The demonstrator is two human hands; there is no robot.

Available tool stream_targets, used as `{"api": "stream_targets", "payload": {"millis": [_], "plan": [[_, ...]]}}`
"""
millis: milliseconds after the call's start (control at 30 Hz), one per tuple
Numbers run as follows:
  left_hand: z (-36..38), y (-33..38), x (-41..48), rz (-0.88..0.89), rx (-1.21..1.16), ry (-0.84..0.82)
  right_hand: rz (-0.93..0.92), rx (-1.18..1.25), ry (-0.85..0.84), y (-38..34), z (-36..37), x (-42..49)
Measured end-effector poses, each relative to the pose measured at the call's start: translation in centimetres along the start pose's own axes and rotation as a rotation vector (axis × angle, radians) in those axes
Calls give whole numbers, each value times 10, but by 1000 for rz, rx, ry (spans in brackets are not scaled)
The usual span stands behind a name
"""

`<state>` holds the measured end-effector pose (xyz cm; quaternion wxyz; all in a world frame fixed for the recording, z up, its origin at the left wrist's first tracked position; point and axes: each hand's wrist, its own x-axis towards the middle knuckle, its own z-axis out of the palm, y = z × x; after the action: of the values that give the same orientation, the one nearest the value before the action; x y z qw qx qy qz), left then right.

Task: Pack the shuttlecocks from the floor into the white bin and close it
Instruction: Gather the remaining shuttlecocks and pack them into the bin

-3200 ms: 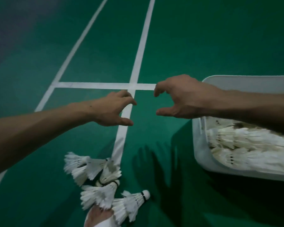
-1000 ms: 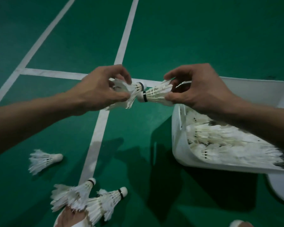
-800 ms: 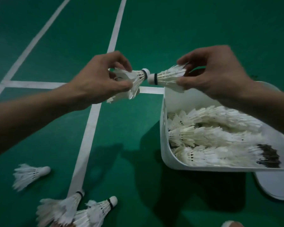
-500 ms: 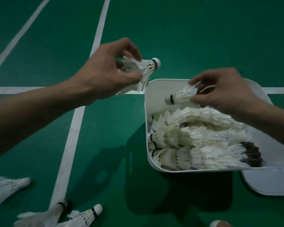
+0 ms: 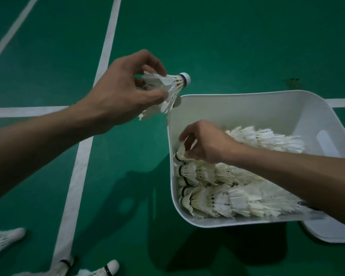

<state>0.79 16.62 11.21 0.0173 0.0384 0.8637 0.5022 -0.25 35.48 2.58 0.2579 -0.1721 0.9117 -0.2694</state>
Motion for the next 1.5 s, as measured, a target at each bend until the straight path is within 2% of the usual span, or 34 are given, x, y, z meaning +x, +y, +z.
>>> {"api": "stream_targets", "payload": {"millis": [267, 433, 567, 700, 767, 900, 1067, 1333, 1400, 1500], "plan": [[-3, 3, -7, 18, -6, -29, -62, -75, -45, 2, 18, 1], [-5, 12, -13, 30, 5, -28, 48, 137, 20, 0, -9, -12], [-3, 23, -18, 60, 58, -59, 101, 320, 270, 5, -36, -31], [6, 37, -21, 93, 177, -173, -69, 393, 574, 8, -62, -54], [12, 45, -20, 105, 241, -224, -201, 351, 647, 6, -69, -65], [26, 52, -14, 120, 293, -297, -376, 189, 598, 3, -69, -75], [36, 50, -9, 90, 230, -311, -420, 20, 535, 0, -63, -70], [27, 37, -8, 35, 206, -337, -376, 44, 414, 3, -57, -60], [22, 31, -4, 25, 218, -336, -300, 70, 414, 10, -56, -59], [17, 21, 0, 51, 357, -310, -146, 154, 390, 25, -47, -52]]}}
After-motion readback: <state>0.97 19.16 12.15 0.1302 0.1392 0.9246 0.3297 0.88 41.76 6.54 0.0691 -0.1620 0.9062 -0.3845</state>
